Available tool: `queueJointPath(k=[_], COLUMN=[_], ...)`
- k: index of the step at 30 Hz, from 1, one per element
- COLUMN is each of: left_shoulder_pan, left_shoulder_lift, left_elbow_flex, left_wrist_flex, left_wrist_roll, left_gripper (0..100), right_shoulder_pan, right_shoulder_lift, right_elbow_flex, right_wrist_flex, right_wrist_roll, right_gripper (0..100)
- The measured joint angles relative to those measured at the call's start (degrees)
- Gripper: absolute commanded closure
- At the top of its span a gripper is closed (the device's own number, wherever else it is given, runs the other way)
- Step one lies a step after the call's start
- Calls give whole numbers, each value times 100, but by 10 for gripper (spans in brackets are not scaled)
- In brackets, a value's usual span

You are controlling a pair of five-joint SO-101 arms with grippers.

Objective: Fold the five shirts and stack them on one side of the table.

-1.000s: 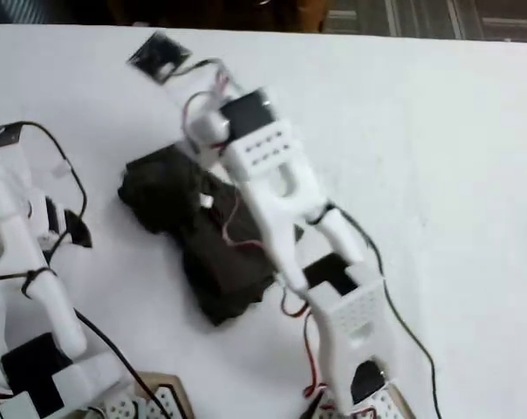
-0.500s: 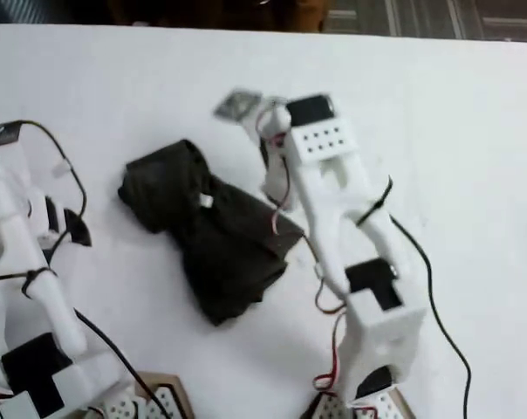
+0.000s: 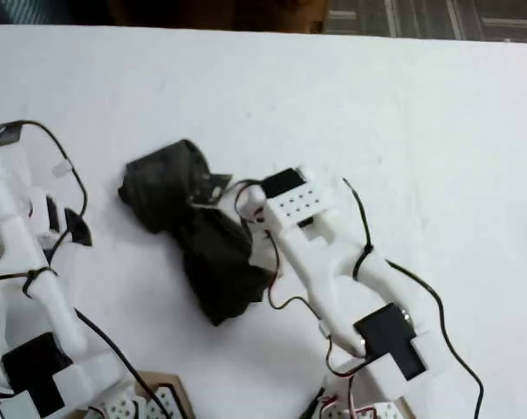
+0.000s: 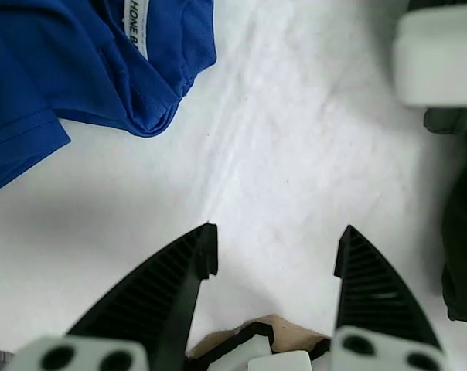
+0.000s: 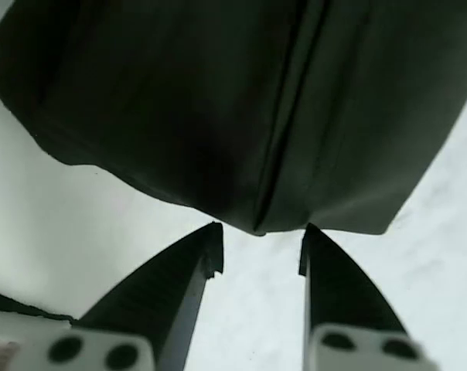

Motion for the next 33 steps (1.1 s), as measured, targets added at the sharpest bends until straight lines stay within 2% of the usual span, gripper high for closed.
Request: queueJointPath(k=[16, 18, 21, 23, 33], left_shoulder_pan=[0, 0, 0, 0, 0], left_shoulder_lift=[0, 0, 0, 0, 0], left_elbow_flex=[0, 0, 0, 0, 0], left_wrist_flex=[0, 0, 0, 0, 0], left_wrist_roll=[0, 0, 0, 0, 0], left_gripper=[737, 737, 737, 737, 737], right_shoulder_pan=[220, 229, 334, 360, 369], right_shoulder_lift=[571, 571, 571, 571, 571], right_elbow_flex=[18, 18, 18, 18, 18], right_wrist_flex=[-949, -1046, -1099, -1116, -1116], right_wrist_roll=[0, 0, 0, 0, 0], right_gripper=[838, 872, 990, 966, 974])
